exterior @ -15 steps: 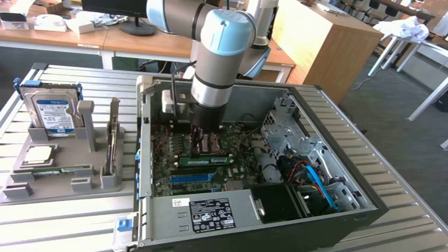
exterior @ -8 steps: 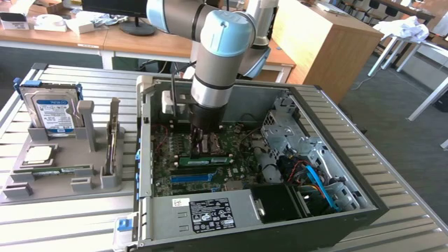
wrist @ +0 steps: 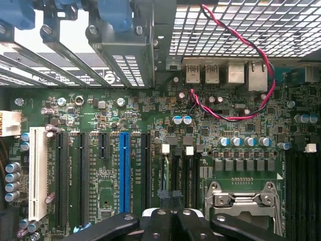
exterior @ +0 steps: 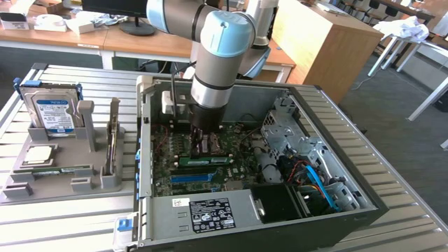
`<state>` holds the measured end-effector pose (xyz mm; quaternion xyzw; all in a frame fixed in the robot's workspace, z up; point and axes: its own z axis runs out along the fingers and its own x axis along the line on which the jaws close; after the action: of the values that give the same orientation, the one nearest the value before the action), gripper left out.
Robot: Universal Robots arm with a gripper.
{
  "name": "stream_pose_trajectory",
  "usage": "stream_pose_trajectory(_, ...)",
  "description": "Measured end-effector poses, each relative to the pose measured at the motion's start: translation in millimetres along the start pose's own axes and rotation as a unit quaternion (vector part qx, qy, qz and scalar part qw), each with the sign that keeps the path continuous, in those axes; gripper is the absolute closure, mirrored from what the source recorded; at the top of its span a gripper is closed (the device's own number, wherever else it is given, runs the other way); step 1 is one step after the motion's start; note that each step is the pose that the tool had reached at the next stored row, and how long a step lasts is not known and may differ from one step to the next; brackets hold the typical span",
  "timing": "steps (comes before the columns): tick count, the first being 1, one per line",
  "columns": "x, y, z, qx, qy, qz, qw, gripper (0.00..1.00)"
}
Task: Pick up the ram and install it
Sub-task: 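Press down the ram until it locks into place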
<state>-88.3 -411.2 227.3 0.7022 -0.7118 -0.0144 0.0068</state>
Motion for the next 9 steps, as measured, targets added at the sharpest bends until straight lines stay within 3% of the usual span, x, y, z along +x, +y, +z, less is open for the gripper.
stream_pose_trajectory(9,0.0,0.0,0.8,0.0000,0.0001,0.000,1.0000,0.90)
